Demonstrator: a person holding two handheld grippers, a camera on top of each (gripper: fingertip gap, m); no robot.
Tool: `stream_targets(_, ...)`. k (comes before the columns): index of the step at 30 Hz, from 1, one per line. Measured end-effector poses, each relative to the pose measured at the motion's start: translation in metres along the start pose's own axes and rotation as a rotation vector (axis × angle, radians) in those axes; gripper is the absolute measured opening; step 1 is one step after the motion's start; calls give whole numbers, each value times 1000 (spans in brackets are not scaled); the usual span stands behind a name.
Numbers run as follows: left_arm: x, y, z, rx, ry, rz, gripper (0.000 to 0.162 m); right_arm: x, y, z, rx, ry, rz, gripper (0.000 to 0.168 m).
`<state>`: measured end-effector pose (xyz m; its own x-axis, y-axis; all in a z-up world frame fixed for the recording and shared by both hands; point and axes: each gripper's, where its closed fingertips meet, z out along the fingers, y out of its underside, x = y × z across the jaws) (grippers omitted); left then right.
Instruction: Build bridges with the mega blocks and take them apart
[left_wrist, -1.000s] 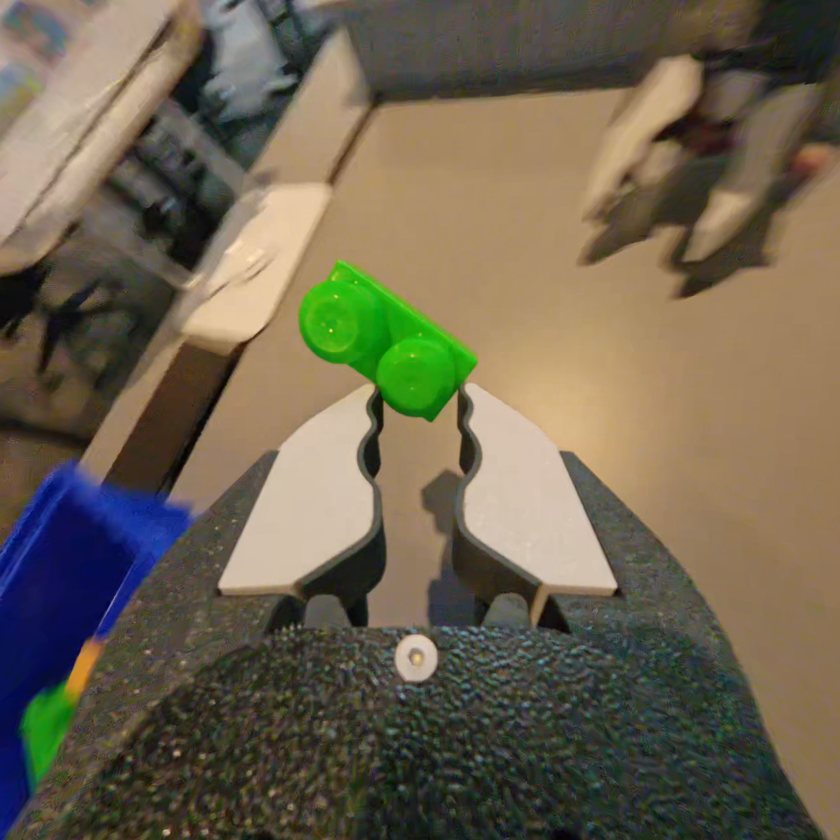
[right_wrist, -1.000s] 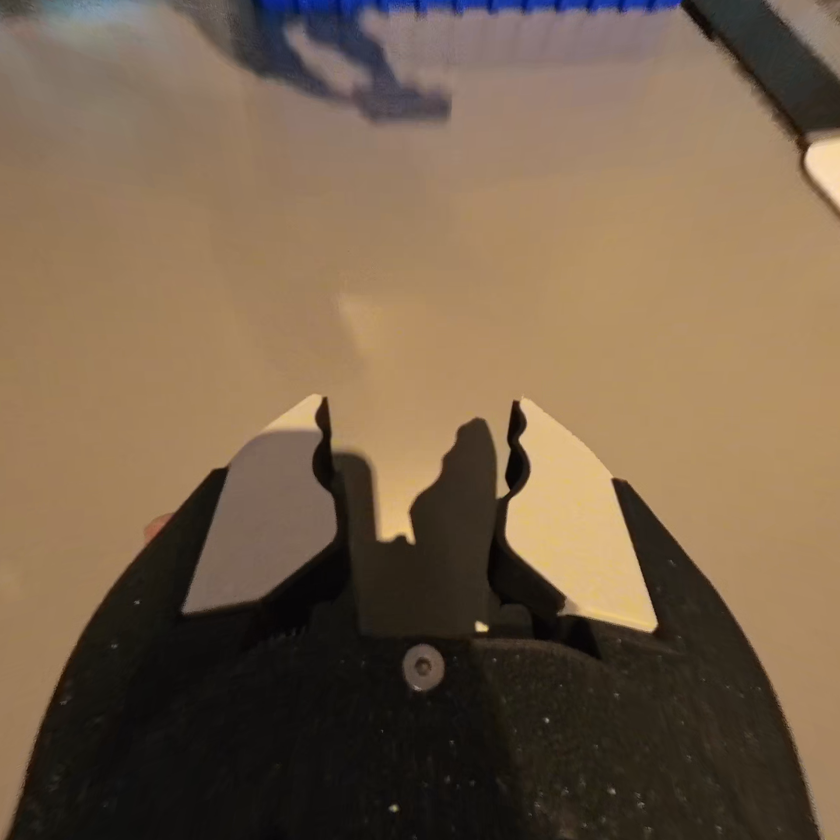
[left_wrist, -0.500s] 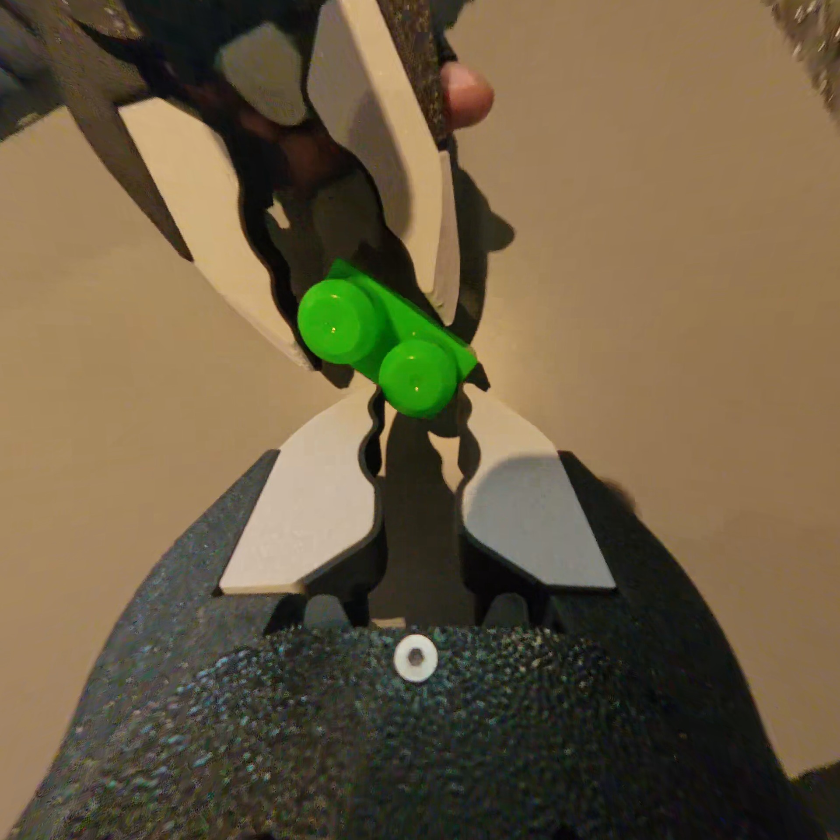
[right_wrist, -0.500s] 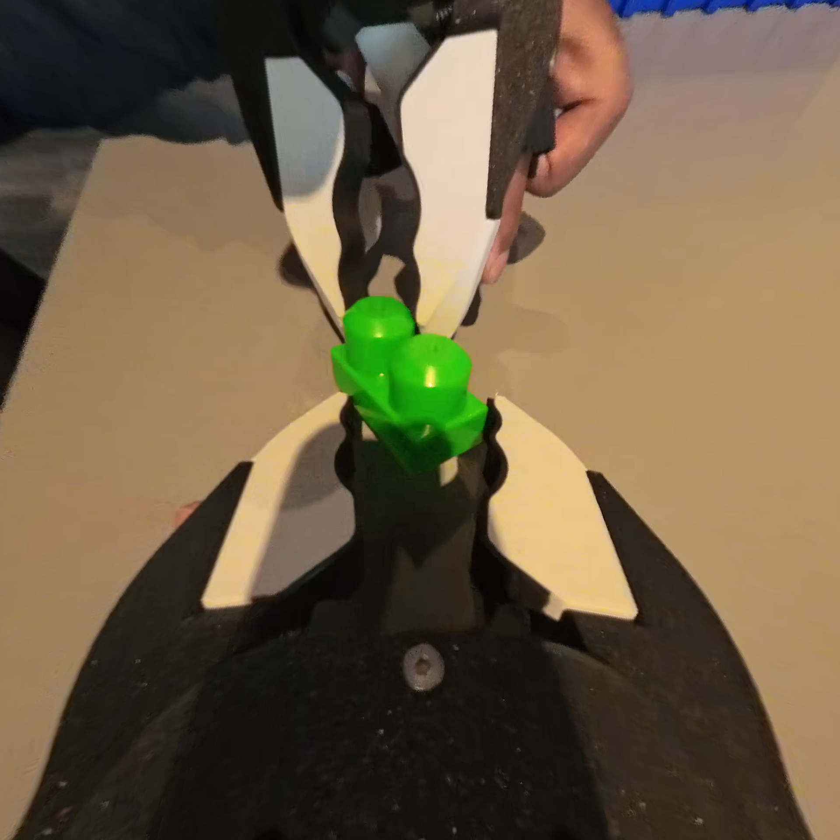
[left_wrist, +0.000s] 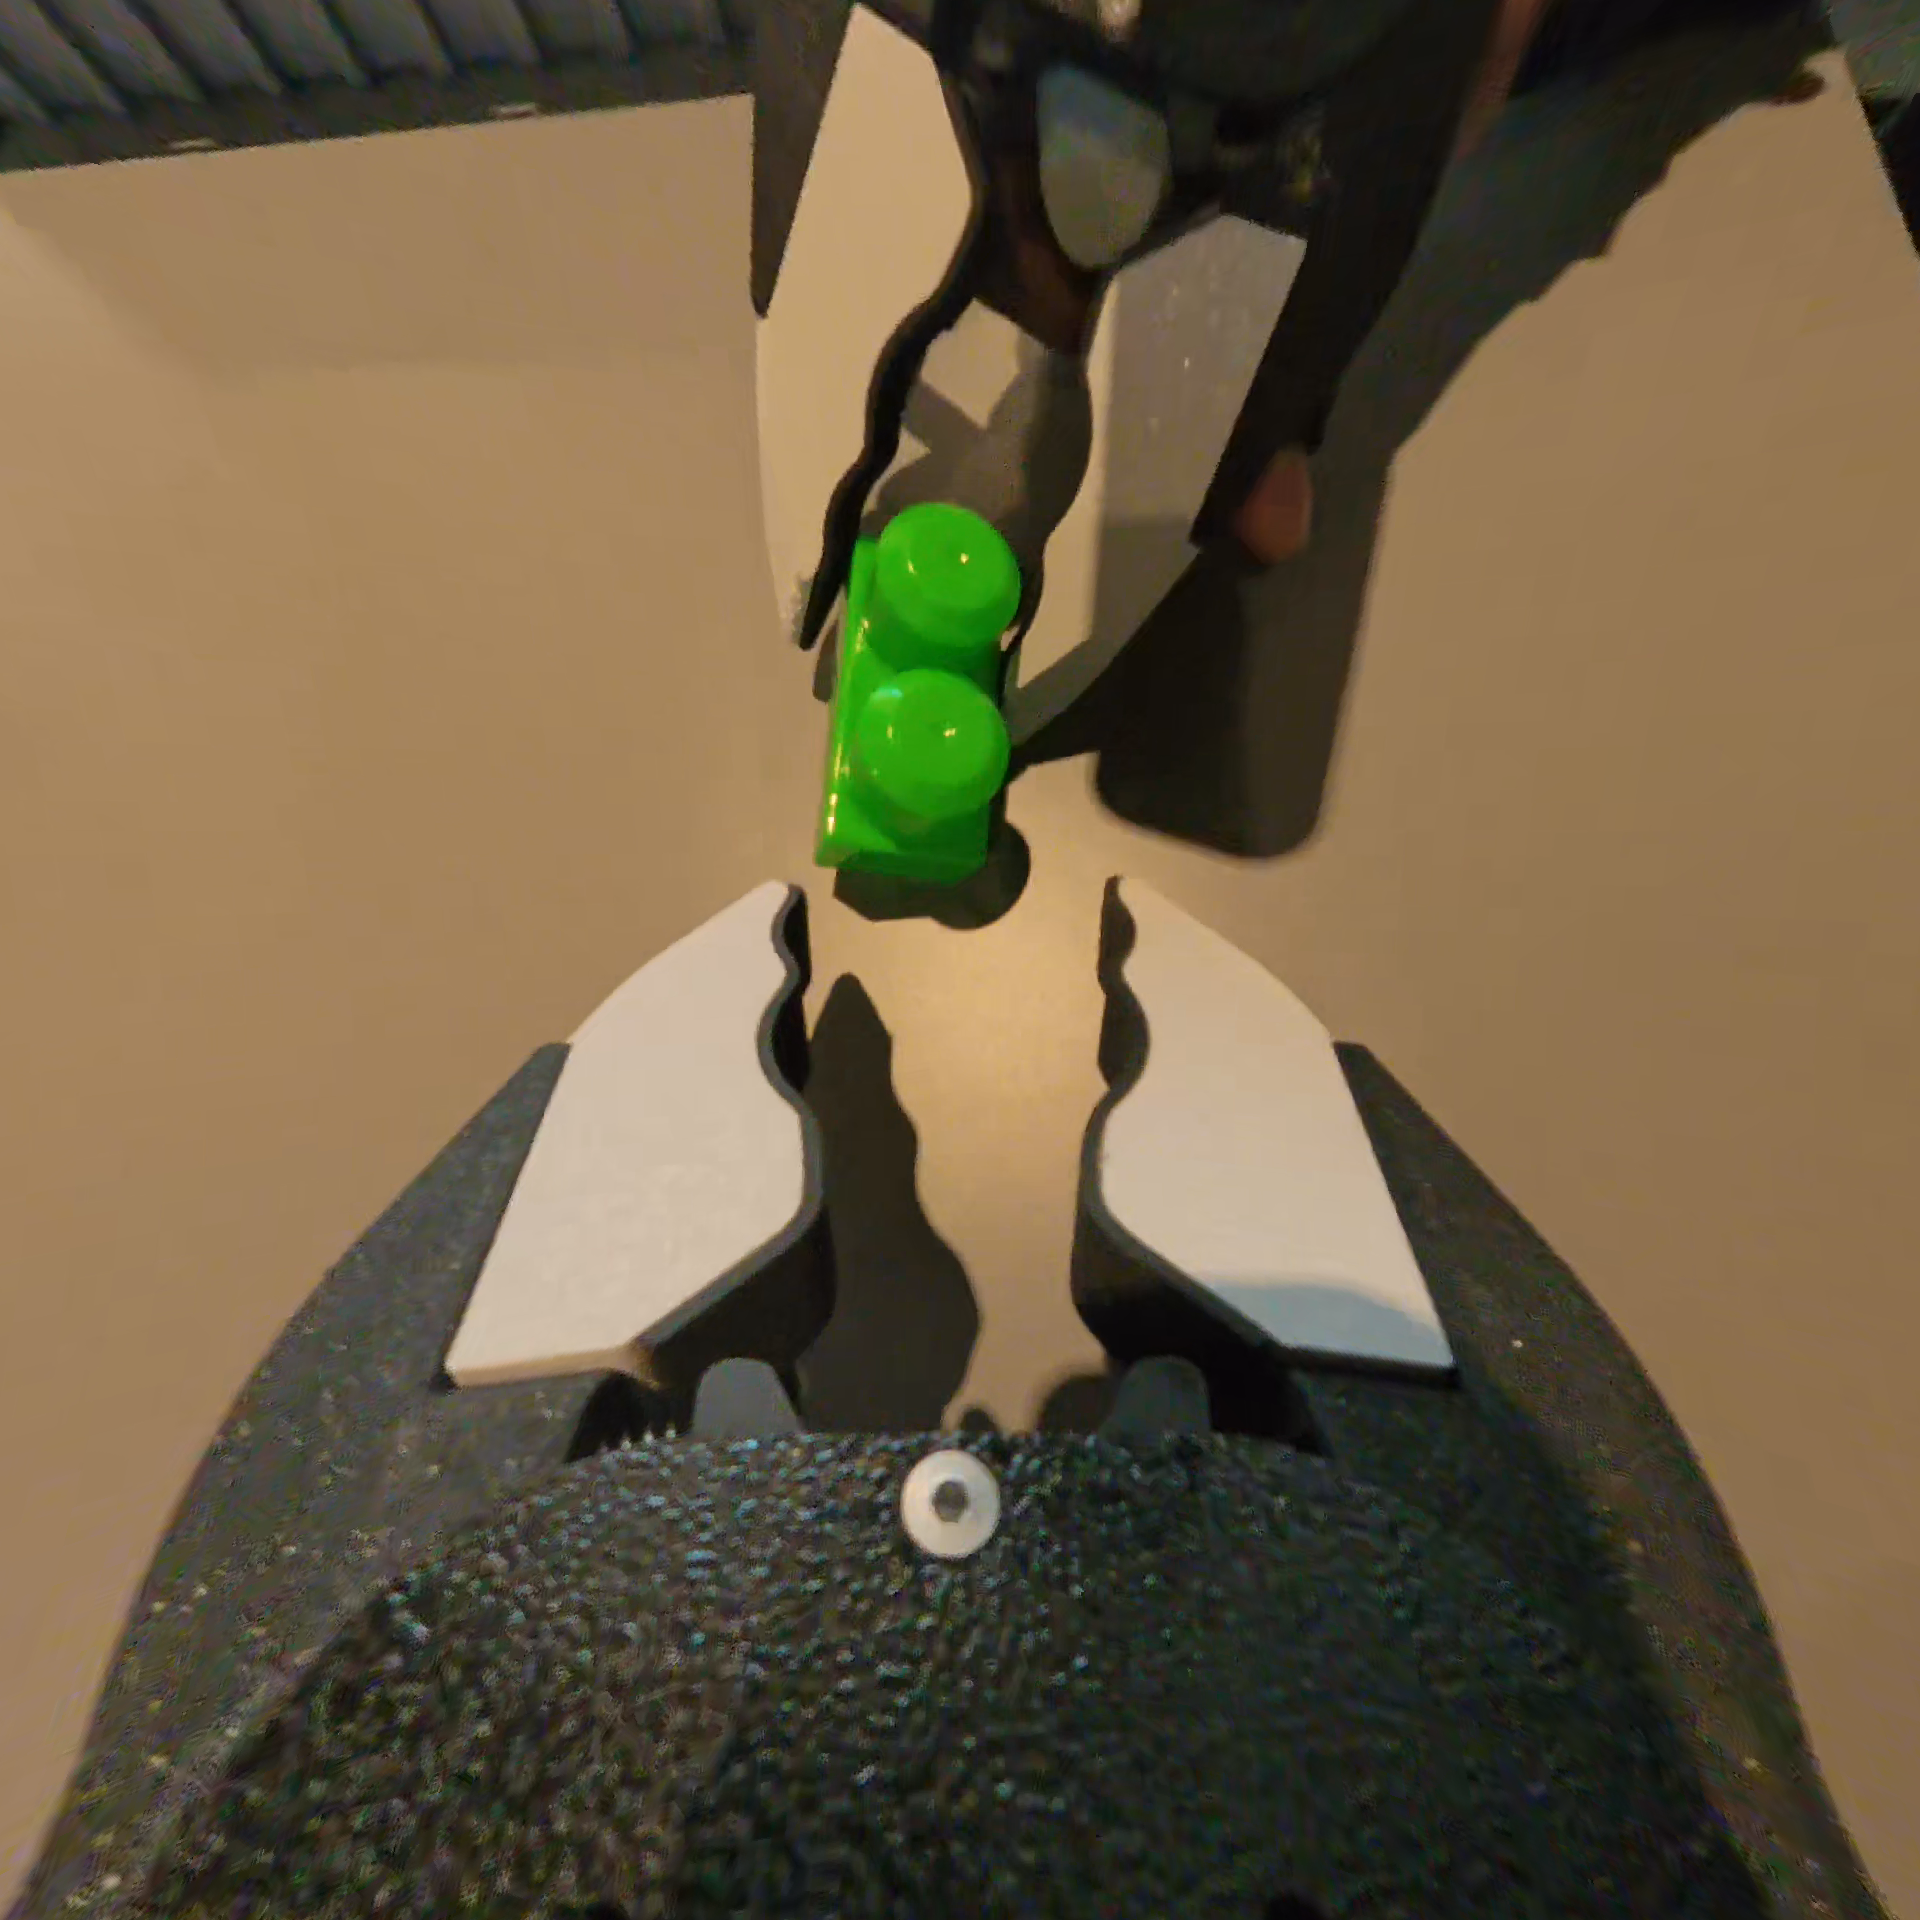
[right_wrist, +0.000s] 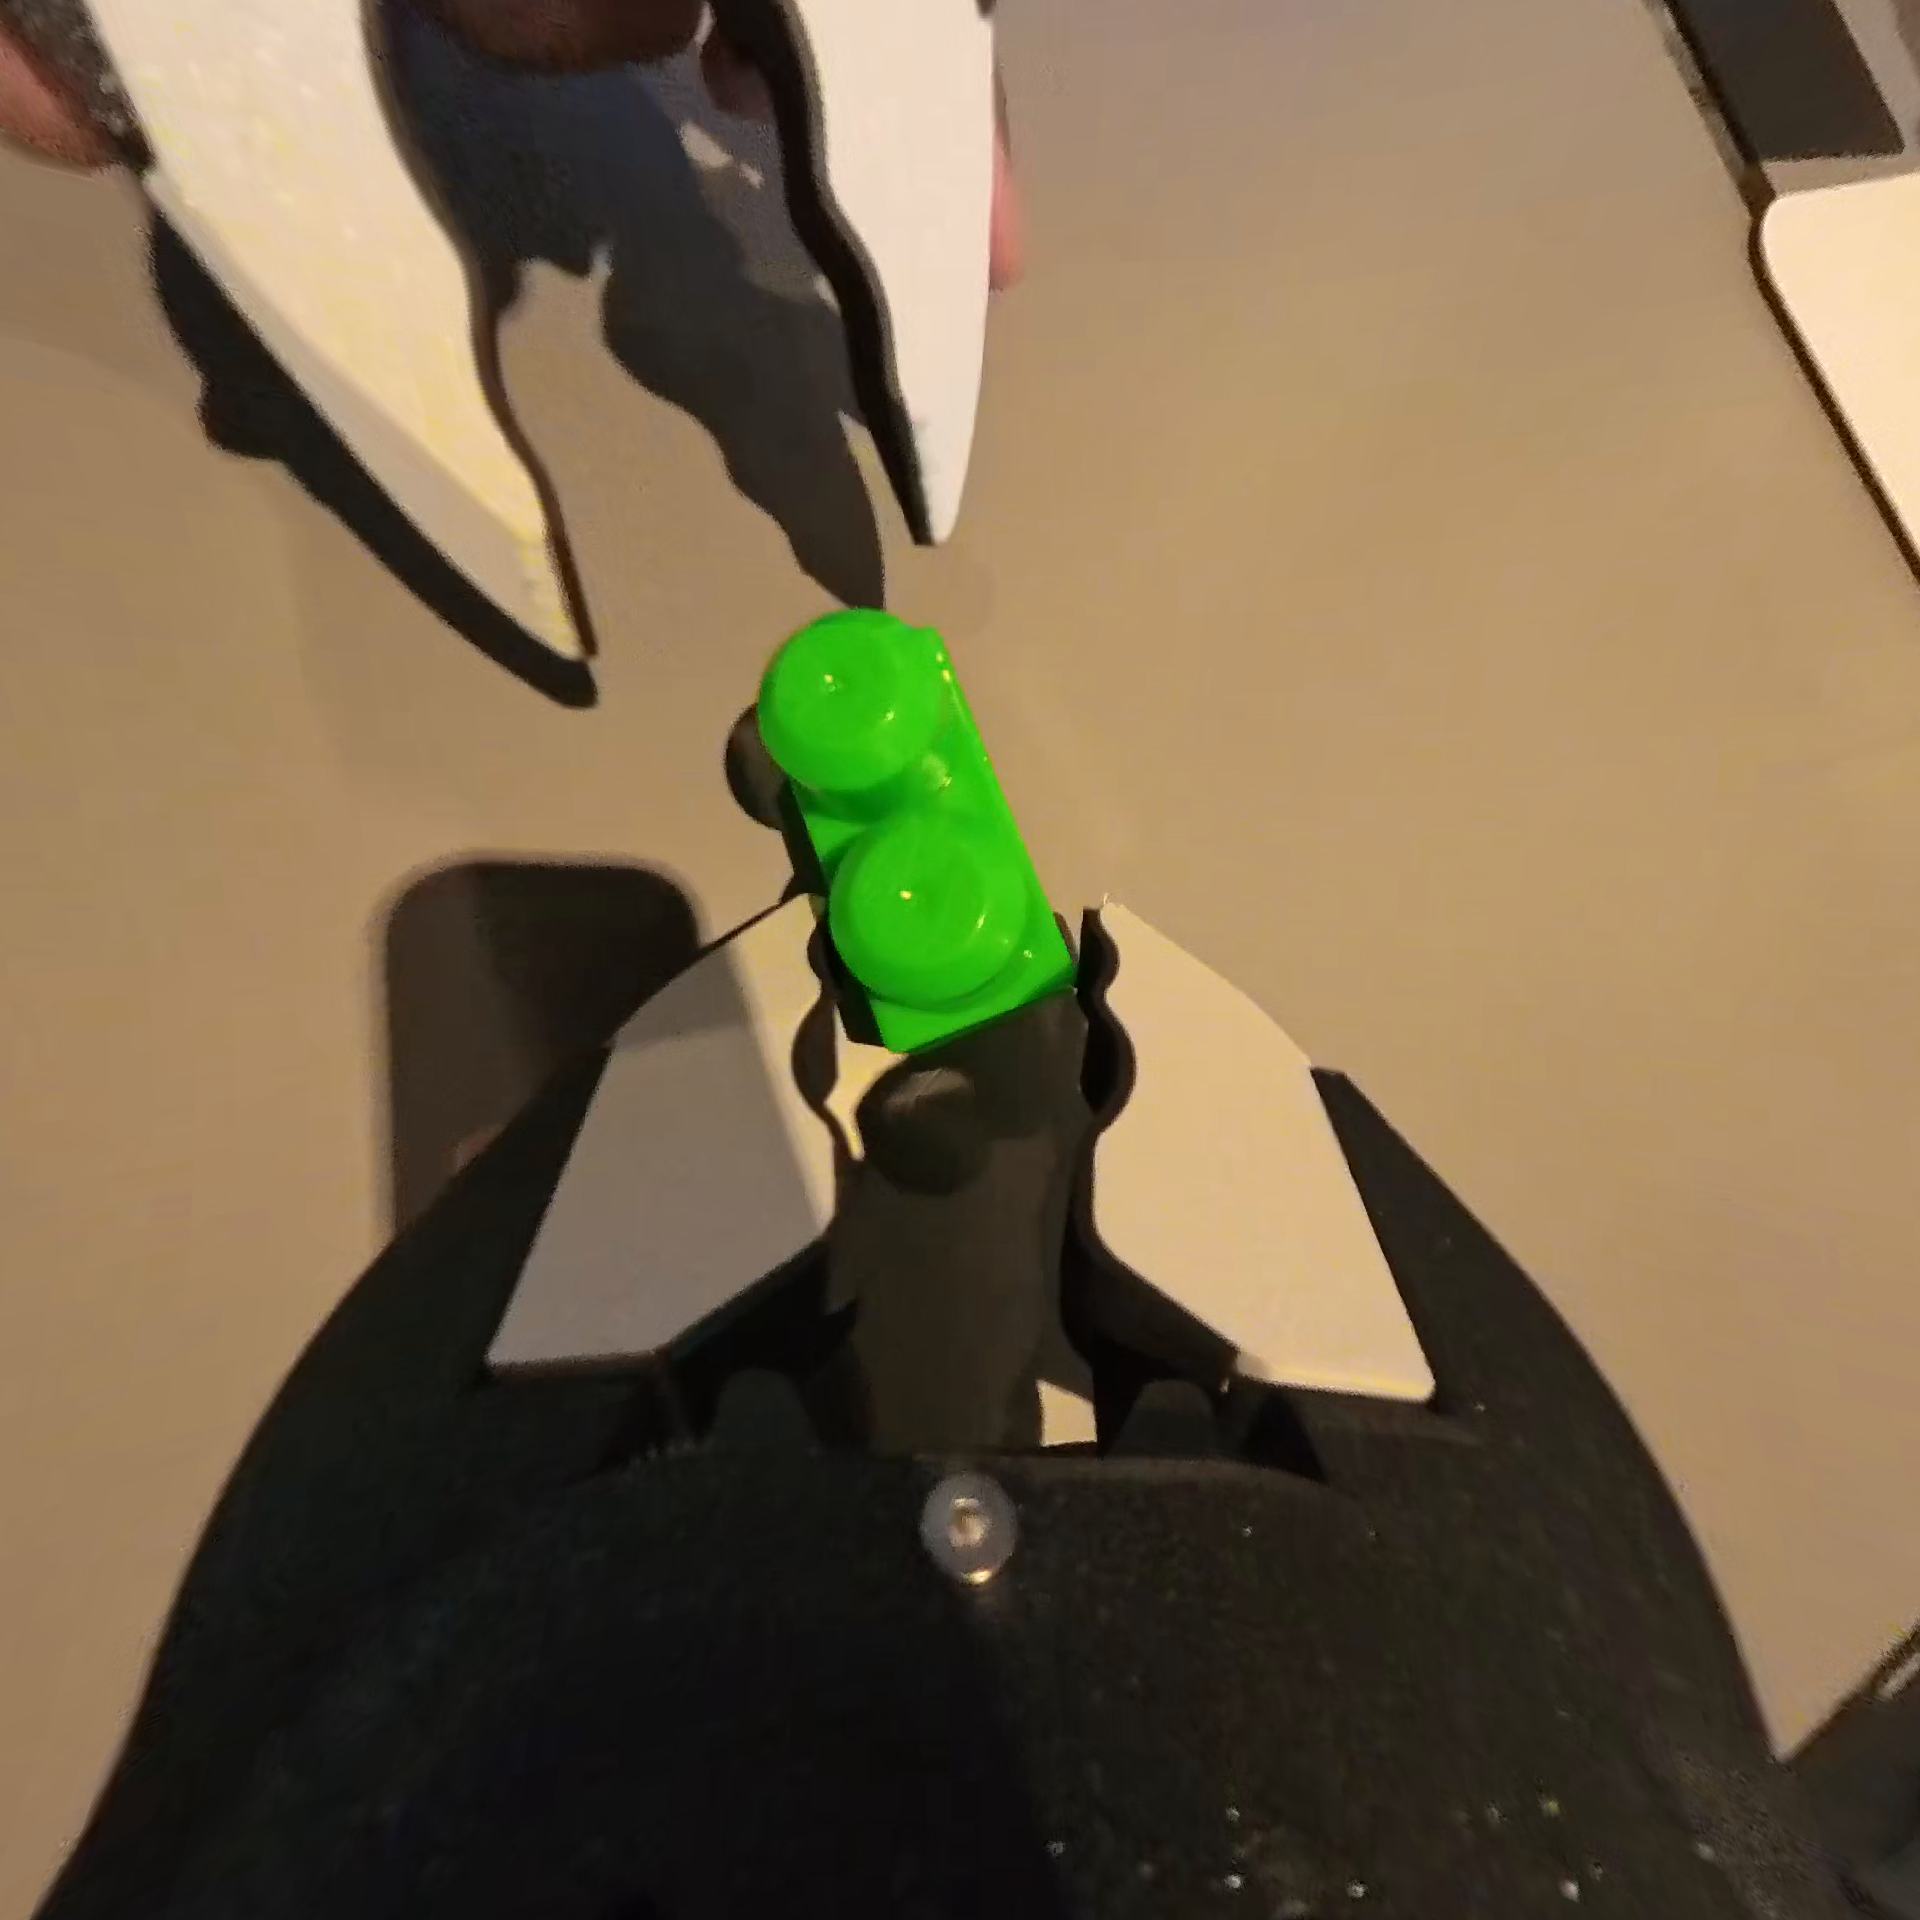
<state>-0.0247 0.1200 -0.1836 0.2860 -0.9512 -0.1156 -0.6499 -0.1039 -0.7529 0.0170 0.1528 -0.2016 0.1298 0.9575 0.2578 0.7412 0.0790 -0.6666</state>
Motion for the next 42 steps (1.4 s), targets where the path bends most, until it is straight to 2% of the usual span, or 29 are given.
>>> stream_targets(2, -5, -1, 6, -5, -44, -7, 48, -1, 0, 1, -5, 8, 31, 44)
stream_targets(9, -15, 9, 26, -111, -62, 28, 0, -7, -1, 0, 4, -24, 52, 37)
stream_targets(15, -32, 18, 16, -152, -139, 34, 3, -7, -1, -1, 7, -16, 36, 40)
stream_targets(16, -33, 15, 9, -131, -154, 18, 13, -6, -1, -1, 10, -15, 37, 41)
stream_targets(19, -42, 5, -34, -72, -247, -27, 25, -6, 0, -2, 17, -20, 41, 42)
stream_targets(20, -49, 4, -57, -64, -305, -45, 31, -6, 0, -2, 20, -23, 43, 42)
stream_targets(23, -73, 13, -142, -84, -507, -118, 37, -6, 0, -2, 22, -35, 54, 43)
stream_targets(26, -90, 55, -230, -177, -663, -352, 39, -6, 0, -2, 22, -43, 65, 43)
stream_targets(28, -100, 105, -287, -310, -780, -506, 43, -6, 0, -2, 22, -46, 70, 43)
stream_targets(30, -104, 155, -327, -431, -845, -655, 47, -6, 1, -2, 21, -52, 77, 43)
stream_targets(33, -107, 195, -335, -472, -776, -781, 50, -6, 1, -1, 18, -67, 92, 42)
stream_targets(39, -139, 237, -317, -641, -764, -725, 54, -7, 1, -1, 24, -75, 101, 42)
stream_targets(42, -158, 254, -307, -693, -782, -701, 51, -8, 0, -1, 32, -78, 92, 41)
